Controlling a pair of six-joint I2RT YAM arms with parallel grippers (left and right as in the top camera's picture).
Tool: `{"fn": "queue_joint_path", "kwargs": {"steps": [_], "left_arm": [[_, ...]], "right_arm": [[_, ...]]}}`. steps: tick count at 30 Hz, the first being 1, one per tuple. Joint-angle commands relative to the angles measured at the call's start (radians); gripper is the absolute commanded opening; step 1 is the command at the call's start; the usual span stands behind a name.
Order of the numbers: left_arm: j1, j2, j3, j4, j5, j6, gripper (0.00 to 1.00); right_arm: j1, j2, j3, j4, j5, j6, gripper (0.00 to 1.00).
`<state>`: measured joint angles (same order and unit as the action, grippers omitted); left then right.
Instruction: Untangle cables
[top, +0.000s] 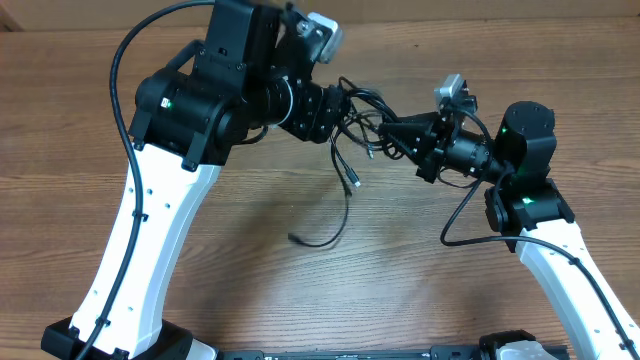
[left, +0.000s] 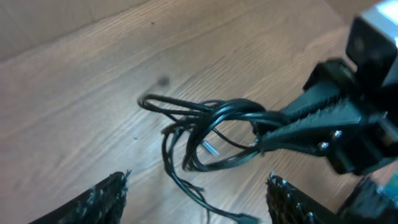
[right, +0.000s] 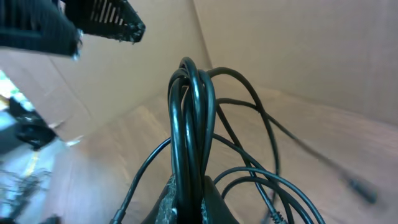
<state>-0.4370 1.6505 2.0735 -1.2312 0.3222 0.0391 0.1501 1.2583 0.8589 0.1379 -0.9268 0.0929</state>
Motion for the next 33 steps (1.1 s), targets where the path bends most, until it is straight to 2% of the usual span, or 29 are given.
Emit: {"fn": "queue_joint_path", "kwargs": {"steps": [1,2,10,16,23,27,28,29,30,33], "left_arm": [[-0.005,-0.001,0.016,0.000,0.008,0.141,0.69],[-0.005,-0.001,0.016,-0.001,0.008,0.141,0.65],[-0.024,0.002,0.003,-0.024,0.012,0.140,0.54],[-0.044,0.022,0.003,-0.024,0.019,0.140,0.46],[-0.044,0.035,0.003,-0.022,0.019,0.139,0.44],[-0.045,0.042,0.003,-0.021,0.020,0.137,0.38],[-0.047,0.046,0.003,-0.020,0.021,0.136,0.30],[-0.047,0.053,0.003,-0.017,0.047,0.137,0.14],[-0.048,0.055,0.003,-0.014,0.058,0.137,0.06],[-0.048,0.056,0.003,-0.010,0.074,0.136,0.04]], "right_arm": [[-0.002,-0.021,0.031,0.027,-0.085,0.097,0.04],[-0.002,-0.021,0.031,0.041,-0.101,0.116,0.04],[-0.002,-0.021,0.031,0.215,-0.175,0.304,0.04],[-0.002,-0.021,0.031,0.217,-0.179,0.316,0.04],[-0.002,-0.021,0.031,0.221,-0.179,0.330,0.04],[-0.002,-0.021,0.031,0.222,-0.185,0.330,0.04],[-0.002,-0.021,0.031,0.229,-0.195,0.330,0.04],[-0.002,-0.021,0.031,0.228,-0.194,0.330,0.04],[-0.002,-0.021,0.031,0.228,-0.193,0.330,0.04],[-0.002,-0.021,0.031,0.228,-0.193,0.330,0.04]]}}
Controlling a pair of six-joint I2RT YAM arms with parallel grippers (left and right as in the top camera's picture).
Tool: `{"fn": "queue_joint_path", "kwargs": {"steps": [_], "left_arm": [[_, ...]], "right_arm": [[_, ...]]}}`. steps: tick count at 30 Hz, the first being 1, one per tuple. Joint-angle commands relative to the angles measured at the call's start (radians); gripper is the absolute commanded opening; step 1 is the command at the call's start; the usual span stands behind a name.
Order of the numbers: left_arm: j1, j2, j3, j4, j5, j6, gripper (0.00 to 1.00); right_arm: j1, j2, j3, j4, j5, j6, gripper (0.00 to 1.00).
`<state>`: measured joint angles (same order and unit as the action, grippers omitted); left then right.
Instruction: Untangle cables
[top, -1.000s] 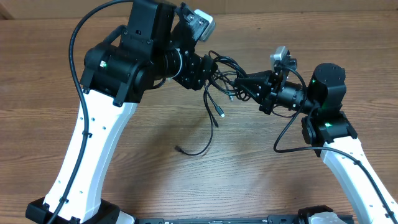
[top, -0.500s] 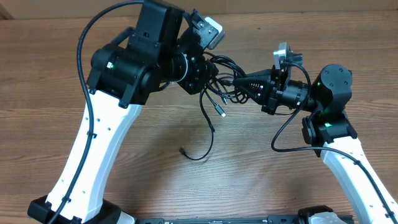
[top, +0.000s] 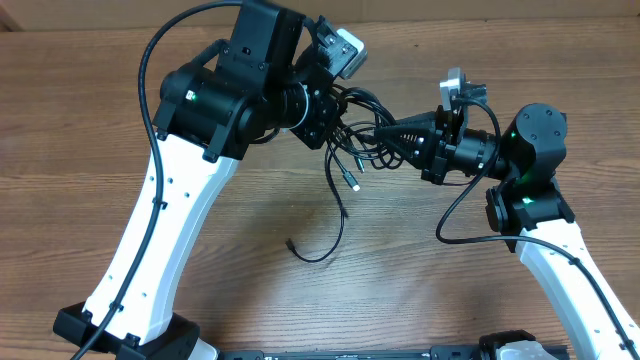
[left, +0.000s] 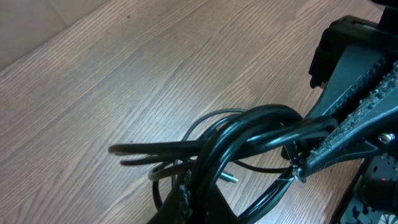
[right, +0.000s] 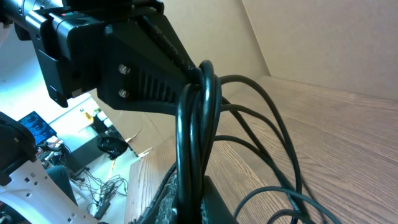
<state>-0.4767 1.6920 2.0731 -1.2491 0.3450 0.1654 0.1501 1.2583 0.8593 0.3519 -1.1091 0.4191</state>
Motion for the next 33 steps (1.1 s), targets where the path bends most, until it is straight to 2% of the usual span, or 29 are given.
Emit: {"fn": "queue_joint_path", "kwargs": {"steps": [1,11,14,16,19,26,28,33], "left_arm": [[-0.008,0.014,0.003,0.011,0.056,0.010,0.04],[0.000,0.013,0.004,0.016,0.063,-0.019,0.04],[0.022,0.013,0.004,0.015,-0.031,-0.137,0.04],[0.050,0.013,0.004,0.014,-0.094,-0.262,0.04],[0.078,0.013,0.004,0.015,-0.094,-0.326,0.04],[0.090,0.013,0.004,-0.006,-0.119,-0.328,0.04],[0.091,0.013,0.004,-0.013,-0.160,-0.375,0.04],[0.091,0.013,0.004,-0.012,-0.232,-0.566,0.04]], "right_arm": [[-0.002,-0.021,0.031,0.013,-0.010,0.004,0.04],[-0.043,-0.021,0.031,-0.010,0.061,0.003,0.05],[-0.075,-0.021,0.031,-0.018,0.060,0.003,0.05],[-0.101,-0.021,0.031,-0.027,0.057,0.003,0.05],[-0.120,-0.021,0.031,-0.029,0.050,0.003,0.05],[-0.125,-0.021,0.031,-0.032,0.057,0.004,0.05],[-0.128,-0.021,0.031,-0.048,0.082,0.006,0.04],[-0.154,-0.021,0.031,-0.167,0.259,0.136,0.04]]}}
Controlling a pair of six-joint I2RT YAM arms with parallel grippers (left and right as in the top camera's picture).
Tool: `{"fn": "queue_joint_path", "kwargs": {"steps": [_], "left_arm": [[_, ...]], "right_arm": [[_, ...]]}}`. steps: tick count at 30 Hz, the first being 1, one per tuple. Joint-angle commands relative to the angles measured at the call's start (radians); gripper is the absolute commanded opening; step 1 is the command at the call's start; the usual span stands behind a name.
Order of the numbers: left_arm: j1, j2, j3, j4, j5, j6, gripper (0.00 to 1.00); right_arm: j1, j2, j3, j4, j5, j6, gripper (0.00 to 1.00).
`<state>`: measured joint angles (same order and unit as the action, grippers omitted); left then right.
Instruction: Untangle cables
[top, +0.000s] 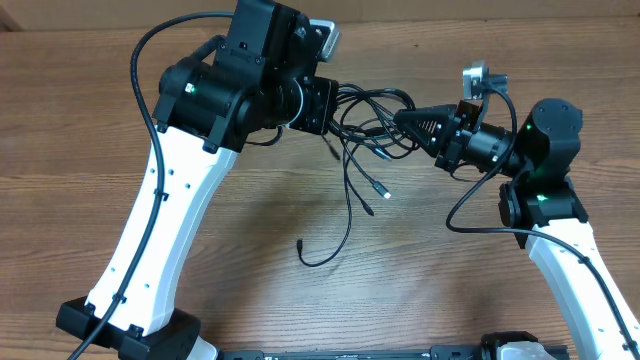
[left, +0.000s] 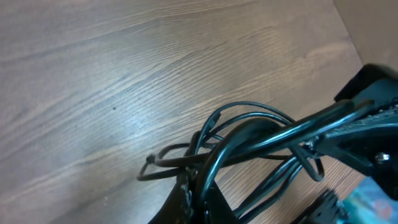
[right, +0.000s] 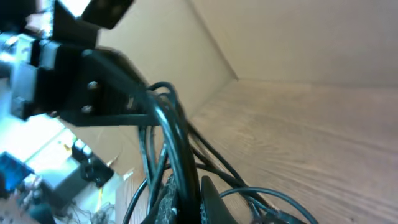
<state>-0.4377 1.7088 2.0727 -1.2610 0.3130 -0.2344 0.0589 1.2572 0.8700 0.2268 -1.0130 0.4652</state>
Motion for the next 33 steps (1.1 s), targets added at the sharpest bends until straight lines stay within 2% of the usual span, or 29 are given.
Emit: {"fn": "queue_joint_path", "kwargs": {"steps": [1,6,9,11,14,15,17,20,24,27,30,33], "left_arm": [[0.052,-0.003,0.004,0.001,-0.214,-0.202,0.04],[0.052,-0.003,0.004,-0.010,-0.333,-0.429,0.04],[0.052,-0.003,0.004,-0.006,-0.326,-0.432,0.04],[0.052,-0.003,0.004,-0.001,-0.302,-0.350,0.04],[0.052,-0.003,0.004,0.005,-0.201,-0.149,0.04],[0.052,-0.003,0.004,0.005,-0.175,-0.112,0.04],[0.052,-0.003,0.004,0.003,-0.078,0.021,0.04],[0.052,-0.003,0.004,0.000,0.059,0.198,0.04],[0.051,-0.003,0.004,-0.013,0.234,0.362,0.04],[0.050,-0.003,0.004,-0.023,0.336,0.465,0.04],[0.043,-0.003,0.004,-0.025,0.409,0.529,0.04],[0.020,-0.003,0.004,-0.021,0.421,0.554,0.04]], "right_arm": [[-0.068,-0.020,0.020,-0.054,0.182,0.108,0.03],[-0.112,-0.020,0.020,-0.091,0.247,0.224,0.04],[-0.121,-0.020,0.020,-0.095,0.245,0.227,0.04],[-0.121,-0.020,0.020,-0.095,0.218,0.206,0.08],[-0.121,-0.020,0.020,-0.095,0.111,0.039,0.16],[-0.121,-0.020,0.020,-0.095,0.085,-0.003,0.20],[-0.121,-0.020,0.020,-0.097,-0.016,-0.146,0.37],[-0.121,-0.020,0.020,-0.111,-0.113,-0.303,0.50],[-0.121,-0.020,0.019,-0.113,-0.196,-0.439,0.52],[-0.118,-0.020,0.020,-0.111,-0.208,-0.475,0.54],[-0.100,-0.020,0.020,-0.093,-0.258,-0.475,0.59],[-0.067,-0.019,0.020,-0.090,-0.258,-0.481,0.59]]}}
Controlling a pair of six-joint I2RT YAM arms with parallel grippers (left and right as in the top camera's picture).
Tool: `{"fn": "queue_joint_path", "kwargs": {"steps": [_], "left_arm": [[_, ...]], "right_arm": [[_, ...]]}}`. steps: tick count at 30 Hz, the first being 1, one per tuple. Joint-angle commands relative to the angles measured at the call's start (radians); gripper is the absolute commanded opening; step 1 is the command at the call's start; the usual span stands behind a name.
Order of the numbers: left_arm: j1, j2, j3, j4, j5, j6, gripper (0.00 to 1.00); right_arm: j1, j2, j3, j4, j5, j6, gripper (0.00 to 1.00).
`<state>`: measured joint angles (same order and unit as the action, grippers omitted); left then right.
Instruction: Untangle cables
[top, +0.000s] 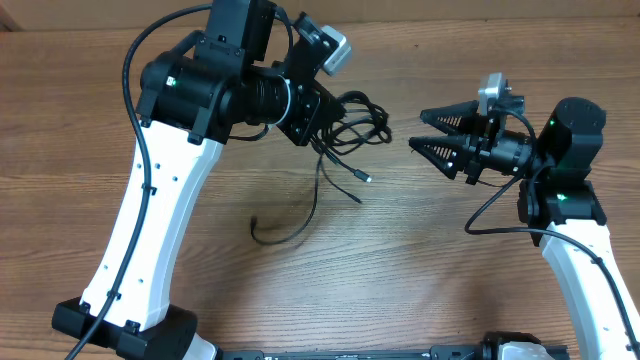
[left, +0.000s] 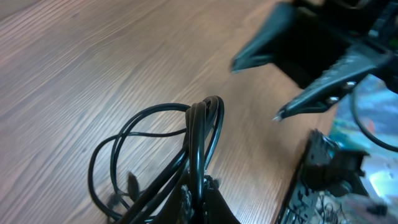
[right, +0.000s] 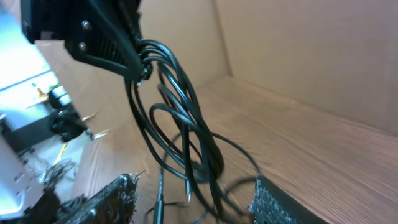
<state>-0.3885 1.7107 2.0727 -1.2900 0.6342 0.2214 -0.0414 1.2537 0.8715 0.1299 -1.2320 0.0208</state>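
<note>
A tangle of thin black cables hangs from my left gripper, which is shut on a bunch of loops above the wooden table. One loose tail trails down to the tabletop, and a plug end dangles. My right gripper stands open to the right of the tangle, apart from it, with nothing between its fingers. In the right wrist view the cables hang ahead of the open jaws, held by the left gripper.
The wooden table stretches all round. A cardboard wall stands behind it. The left arm's white links and the right arm's base flank the work area.
My right gripper has let go of the cables, opened, and now sits further right. The left gripper still holds the tangle, which now hangs more to the left, tail included.
At first my right gripper held the tangle while the left was open beside it. Then both were shut on the cables, close together. Then they stood further apart with cables stretched between. Now only the left holds them.
</note>
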Motion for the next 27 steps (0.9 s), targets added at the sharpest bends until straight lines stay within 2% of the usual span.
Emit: {"fn": "queue_joint_path", "kwargs": {"steps": [1,4,8,11,18,20,21,23,27], "left_arm": [[-0.039,-0.005,0.004,0.011,0.099,0.098,0.04],[-0.063,-0.005,0.004,0.014,0.094,0.119,0.04],[-0.063,-0.005,0.004,0.016,0.092,0.115,0.04],[-0.062,-0.005,0.004,0.015,0.092,0.114,0.04],[-0.062,-0.005,0.004,0.012,0.091,0.111,0.04],[-0.062,-0.005,0.004,0.008,0.088,0.111,0.04],[-0.062,-0.005,0.004,0.006,0.088,0.111,0.04],[-0.062,-0.005,0.004,0.006,0.088,0.111,0.04],[-0.062,-0.005,0.004,0.007,0.085,0.111,0.04]], "right_arm": [[0.043,-0.016,0.018,0.006,-0.039,-0.053,0.59],[0.064,-0.016,0.018,0.013,-0.037,-0.079,0.59],[0.063,-0.016,0.018,0.014,-0.037,-0.079,0.52],[0.063,-0.016,0.018,0.018,-0.034,-0.079,0.50],[0.063,-0.016,0.018,0.050,-0.034,-0.078,0.28],[0.063,-0.016,0.018,0.076,-0.034,-0.078,0.20],[0.063,-0.016,0.018,0.087,-0.034,-0.078,0.13],[0.063,-0.016,0.018,0.093,-0.034,-0.078,0.07],[0.063,-0.016,0.018,0.092,-0.034,-0.074,0.04]]}}
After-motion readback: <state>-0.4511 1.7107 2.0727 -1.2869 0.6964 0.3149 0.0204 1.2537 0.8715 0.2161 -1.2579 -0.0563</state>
